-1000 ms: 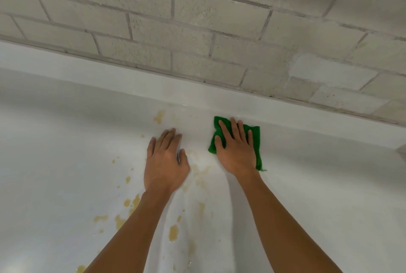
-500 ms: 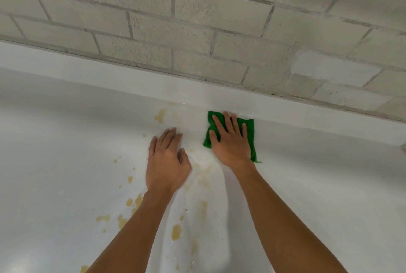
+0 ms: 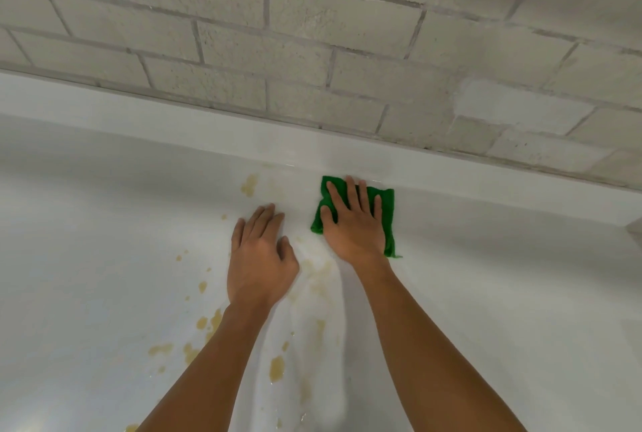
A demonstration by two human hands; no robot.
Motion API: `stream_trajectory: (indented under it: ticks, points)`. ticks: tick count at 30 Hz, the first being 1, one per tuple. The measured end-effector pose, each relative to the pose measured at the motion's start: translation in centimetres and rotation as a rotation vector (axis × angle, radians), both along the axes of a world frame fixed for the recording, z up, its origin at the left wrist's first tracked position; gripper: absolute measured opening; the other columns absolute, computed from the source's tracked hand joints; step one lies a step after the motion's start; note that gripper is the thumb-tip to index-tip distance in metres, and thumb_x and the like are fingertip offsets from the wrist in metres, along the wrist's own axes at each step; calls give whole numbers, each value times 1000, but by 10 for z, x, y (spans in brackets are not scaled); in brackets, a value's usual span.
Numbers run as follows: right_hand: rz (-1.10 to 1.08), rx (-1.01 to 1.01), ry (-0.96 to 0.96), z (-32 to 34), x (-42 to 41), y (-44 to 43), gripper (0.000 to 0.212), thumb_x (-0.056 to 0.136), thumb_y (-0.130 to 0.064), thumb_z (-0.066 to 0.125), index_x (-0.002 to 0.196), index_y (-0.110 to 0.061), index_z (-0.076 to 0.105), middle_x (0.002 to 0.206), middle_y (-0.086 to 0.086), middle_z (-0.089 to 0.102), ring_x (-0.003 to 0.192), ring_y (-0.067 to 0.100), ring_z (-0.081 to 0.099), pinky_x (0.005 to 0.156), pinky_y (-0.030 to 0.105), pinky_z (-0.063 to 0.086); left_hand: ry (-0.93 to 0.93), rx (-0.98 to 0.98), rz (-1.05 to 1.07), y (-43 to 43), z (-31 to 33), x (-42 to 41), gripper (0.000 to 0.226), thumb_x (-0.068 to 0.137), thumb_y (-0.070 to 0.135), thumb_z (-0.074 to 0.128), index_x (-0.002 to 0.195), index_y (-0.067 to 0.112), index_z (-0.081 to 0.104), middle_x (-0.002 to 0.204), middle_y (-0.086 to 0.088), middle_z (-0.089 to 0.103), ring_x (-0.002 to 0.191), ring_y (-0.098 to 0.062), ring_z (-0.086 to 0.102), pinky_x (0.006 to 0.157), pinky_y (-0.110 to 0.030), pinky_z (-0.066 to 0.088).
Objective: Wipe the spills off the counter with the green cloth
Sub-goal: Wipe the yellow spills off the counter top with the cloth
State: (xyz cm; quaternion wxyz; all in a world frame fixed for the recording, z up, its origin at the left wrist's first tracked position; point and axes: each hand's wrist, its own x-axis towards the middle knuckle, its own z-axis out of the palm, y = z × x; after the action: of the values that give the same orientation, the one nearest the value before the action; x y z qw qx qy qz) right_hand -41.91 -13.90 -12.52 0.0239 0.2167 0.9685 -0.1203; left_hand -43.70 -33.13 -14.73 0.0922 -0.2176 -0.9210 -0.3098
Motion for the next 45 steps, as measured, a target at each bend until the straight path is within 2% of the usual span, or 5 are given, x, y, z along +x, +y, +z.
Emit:
stream_trajectory:
  ticks: [14, 23, 30, 37, 45]
  points:
    - [-125, 46, -39, 0, 38, 35, 63, 110, -57, 13, 169, -41, -5, 177, -3, -19, 163, 24, -20, 132, 54, -9, -4, -42, -10, -2, 3, 1, 57, 93, 27, 44, 146, 11, 59, 160, -4, 49, 153, -17, 36, 128, -47, 23]
    - [263, 103, 132, -11, 100, 19, 65, 108, -63, 15, 168, -40, 25, 179, -4, 12, 166, 20, 4, 133, 52, 4, -30, -33, -28, -4, 2, 3, 59, 94, 28, 43, 149, 12, 56, 163, -2, 45, 155, -16, 32, 129, -47, 19]
    - [-61, 62, -9, -2, 61, 18, 73, 100, -62, 2, 170, -39, 3, 179, 1, -8, 165, 28, -11, 132, 58, -4, -122, -53, -117, -16, 6, 1, 64, 94, 32, 39, 154, 14, 50, 169, -3, 34, 159, -17, 22, 132, -43, 9]
    - [251, 109, 135, -10, 107, -8, 63, 110, -58, 17, 169, -36, 24, 179, -2, 11, 166, 22, 4, 133, 54, 6, -16, -140, -45, -42, -1, 26, 58, 101, 42, 35, 152, 20, 52, 167, -1, 37, 158, -19, 27, 130, -52, 16]
    - [-60, 110, 25, -7, 70, 5, 72, 103, -59, 6, 170, -35, 11, 180, 6, 2, 165, 34, -1, 131, 63, 3, -38, -163, -35, -44, 3, 30, 59, 102, 42, 32, 156, 23, 47, 170, 3, 31, 159, -13, 20, 131, -48, 11]
